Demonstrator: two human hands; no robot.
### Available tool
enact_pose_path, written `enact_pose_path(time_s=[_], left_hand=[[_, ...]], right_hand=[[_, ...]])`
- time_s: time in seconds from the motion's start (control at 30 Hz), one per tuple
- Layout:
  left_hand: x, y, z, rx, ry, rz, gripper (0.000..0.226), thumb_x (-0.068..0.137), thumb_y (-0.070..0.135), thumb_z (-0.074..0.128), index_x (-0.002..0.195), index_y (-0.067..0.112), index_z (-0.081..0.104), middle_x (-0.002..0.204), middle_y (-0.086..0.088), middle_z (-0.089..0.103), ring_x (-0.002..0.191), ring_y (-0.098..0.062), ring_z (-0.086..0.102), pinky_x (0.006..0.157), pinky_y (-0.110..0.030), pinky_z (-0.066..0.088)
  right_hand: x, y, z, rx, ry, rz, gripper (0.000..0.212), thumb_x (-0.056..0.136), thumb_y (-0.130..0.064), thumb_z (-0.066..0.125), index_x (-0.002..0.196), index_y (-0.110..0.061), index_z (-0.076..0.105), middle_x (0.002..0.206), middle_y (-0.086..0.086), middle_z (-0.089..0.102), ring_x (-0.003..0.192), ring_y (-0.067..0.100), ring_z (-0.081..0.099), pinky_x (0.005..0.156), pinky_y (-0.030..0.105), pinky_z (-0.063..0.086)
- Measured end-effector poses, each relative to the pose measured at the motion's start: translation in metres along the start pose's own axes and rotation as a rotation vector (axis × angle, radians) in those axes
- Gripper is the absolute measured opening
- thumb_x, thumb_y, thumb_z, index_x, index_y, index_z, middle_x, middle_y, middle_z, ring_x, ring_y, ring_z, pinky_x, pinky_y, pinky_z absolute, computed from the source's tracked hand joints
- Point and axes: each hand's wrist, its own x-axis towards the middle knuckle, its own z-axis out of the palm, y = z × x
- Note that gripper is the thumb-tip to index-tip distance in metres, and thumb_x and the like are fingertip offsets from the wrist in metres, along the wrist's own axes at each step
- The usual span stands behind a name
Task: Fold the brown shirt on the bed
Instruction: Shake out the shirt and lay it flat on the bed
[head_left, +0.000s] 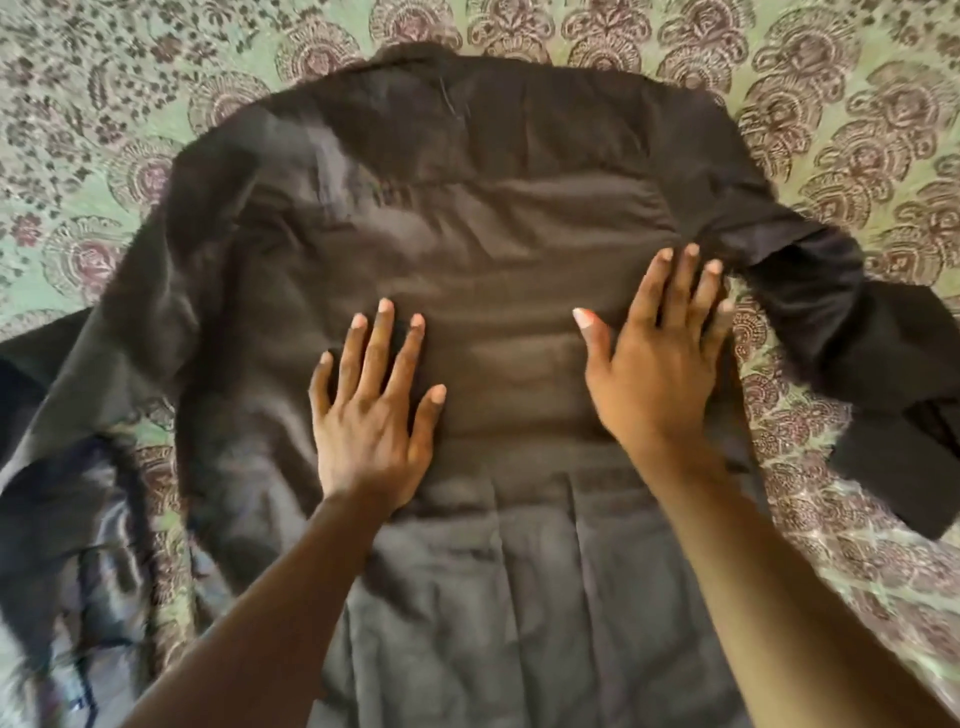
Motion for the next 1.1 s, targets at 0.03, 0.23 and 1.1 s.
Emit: enact_pose_path(time_s=[0.03, 0.23, 1.1], left_hand=[[0.000, -0.001, 0.000, 0.004, 0.000, 0.001, 0.065, 0.105, 0.056, 0.030, 0.166, 0.035, 0.019, 0.176, 0.005, 0.008, 0.163, -0.021, 0.010, 0.126, -0.053, 0.020], [0.002, -0.004, 0.004, 0.016, 0.021, 0.011, 0.063, 0.105, 0.048, 0.031, 0.166, 0.033, 0.021, 0.176, 0.004, 0.009, 0.162, -0.020, 0.010, 0.125, -0.053, 0.021], [-0.072, 0.037, 0.011, -0.112, 0.084, 0.036, 0.062, 0.105, 0.051, 0.034, 0.159, 0.020, 0.041, 0.173, -0.006, 0.024, 0.160, -0.027, 0.022, 0.125, -0.054, 0.024]], right_hand=[[-0.011, -0.019, -0.004, 0.043, 0.020, -0.039, 0.085, 0.106, -0.064, 0.022, 0.163, -0.002, 0.018, 0.171, 0.021, 0.013, 0.159, 0.041, 0.008, 0.128, 0.059, 0.009], [-0.075, -0.073, 0.012, 0.094, -0.179, -0.360, 0.068, 0.105, -0.049, 0.038, 0.165, -0.023, 0.019, 0.175, 0.002, 0.009, 0.161, 0.024, 0.008, 0.126, 0.056, 0.011], [-0.092, 0.037, 0.003, 0.016, 0.066, -0.137, 0.077, 0.103, -0.063, 0.031, 0.160, -0.012, 0.034, 0.170, 0.019, 0.021, 0.158, 0.041, 0.015, 0.125, 0.062, 0.016]])
